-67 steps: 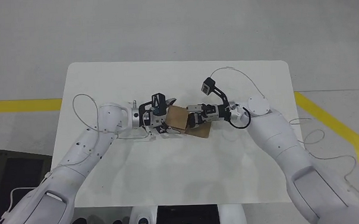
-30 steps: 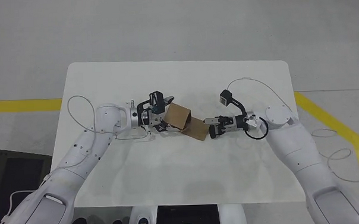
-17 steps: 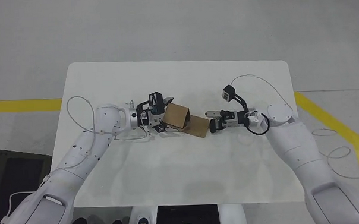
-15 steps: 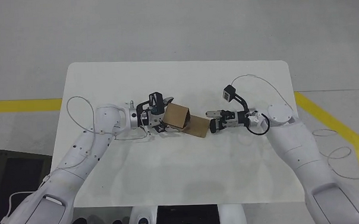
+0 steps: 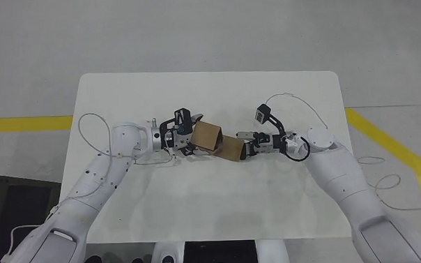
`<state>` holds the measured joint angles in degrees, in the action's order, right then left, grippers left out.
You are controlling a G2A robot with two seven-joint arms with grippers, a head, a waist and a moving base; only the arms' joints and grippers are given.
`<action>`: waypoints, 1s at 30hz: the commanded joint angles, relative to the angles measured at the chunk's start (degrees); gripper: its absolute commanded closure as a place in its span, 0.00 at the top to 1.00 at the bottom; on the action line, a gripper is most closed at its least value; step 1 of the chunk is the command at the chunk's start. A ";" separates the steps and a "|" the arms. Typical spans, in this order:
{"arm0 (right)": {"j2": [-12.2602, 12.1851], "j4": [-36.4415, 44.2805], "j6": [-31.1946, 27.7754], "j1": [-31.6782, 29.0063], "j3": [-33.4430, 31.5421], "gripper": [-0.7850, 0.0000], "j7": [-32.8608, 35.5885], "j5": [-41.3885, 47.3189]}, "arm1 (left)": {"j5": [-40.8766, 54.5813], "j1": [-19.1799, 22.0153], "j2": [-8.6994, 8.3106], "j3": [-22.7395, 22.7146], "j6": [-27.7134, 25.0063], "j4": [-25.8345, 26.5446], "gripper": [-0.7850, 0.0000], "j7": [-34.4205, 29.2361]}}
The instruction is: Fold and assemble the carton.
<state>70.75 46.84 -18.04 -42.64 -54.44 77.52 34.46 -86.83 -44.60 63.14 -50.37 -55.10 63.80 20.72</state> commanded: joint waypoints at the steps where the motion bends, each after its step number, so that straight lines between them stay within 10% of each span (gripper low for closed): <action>1: 0.27 -0.71 -1.00 0.23 -0.46 1.00 0.93 2.67 | -0.04 -0.07 -0.01 -0.05 0.03 0.00 1.00 -0.01; 30: 4.37 -5.43 -4.47 6.07 4.43 1.00 2.69 2.95 | -0.06 -0.58 -0.03 -0.34 -0.28 0.45 1.00 -0.41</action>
<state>75.08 41.54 -22.47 -36.64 -50.02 80.28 37.53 -86.90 -45.18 63.12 -50.70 -55.35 64.23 20.33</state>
